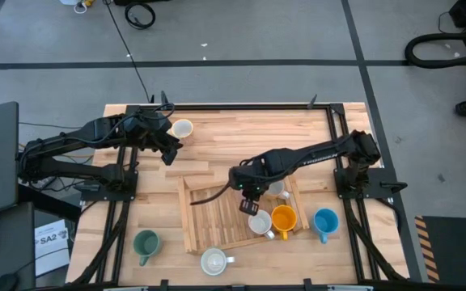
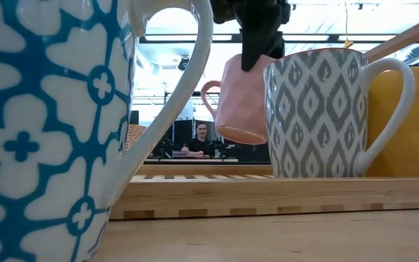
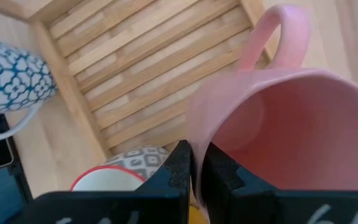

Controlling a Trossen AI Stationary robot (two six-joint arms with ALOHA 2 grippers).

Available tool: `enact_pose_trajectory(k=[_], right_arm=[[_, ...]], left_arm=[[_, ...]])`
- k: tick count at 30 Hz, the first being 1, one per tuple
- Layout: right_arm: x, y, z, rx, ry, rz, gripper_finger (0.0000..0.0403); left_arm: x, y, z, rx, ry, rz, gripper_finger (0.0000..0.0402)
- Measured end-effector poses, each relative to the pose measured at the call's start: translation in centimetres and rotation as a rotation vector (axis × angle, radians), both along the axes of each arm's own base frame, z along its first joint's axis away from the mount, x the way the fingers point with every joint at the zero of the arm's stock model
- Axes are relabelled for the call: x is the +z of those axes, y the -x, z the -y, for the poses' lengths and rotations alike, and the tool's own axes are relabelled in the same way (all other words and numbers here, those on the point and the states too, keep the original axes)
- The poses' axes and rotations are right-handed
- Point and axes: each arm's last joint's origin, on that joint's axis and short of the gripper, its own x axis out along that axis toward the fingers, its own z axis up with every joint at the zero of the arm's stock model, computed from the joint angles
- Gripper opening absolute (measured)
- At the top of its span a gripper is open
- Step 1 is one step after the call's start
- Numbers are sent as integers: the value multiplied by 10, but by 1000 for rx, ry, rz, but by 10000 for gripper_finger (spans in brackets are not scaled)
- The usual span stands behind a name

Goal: Place coffee mugs
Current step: Put the pink mug on the shelf

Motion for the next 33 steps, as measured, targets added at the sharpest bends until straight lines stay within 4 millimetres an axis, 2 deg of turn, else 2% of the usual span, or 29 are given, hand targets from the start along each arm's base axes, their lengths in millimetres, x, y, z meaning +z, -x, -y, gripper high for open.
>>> enact_pose_trajectory(k=[9,20,33], right_arm=[[-16,5,-14,43,8,-30,25],[-16,5,-15,44,50,-19,25],[-16,6,-18,-173,15,-26,26]], left_arm=[[0,0,0,0,0,0,133],[0,0,0,0,0,0,133],[0,0,0,0,0,-1,133]])
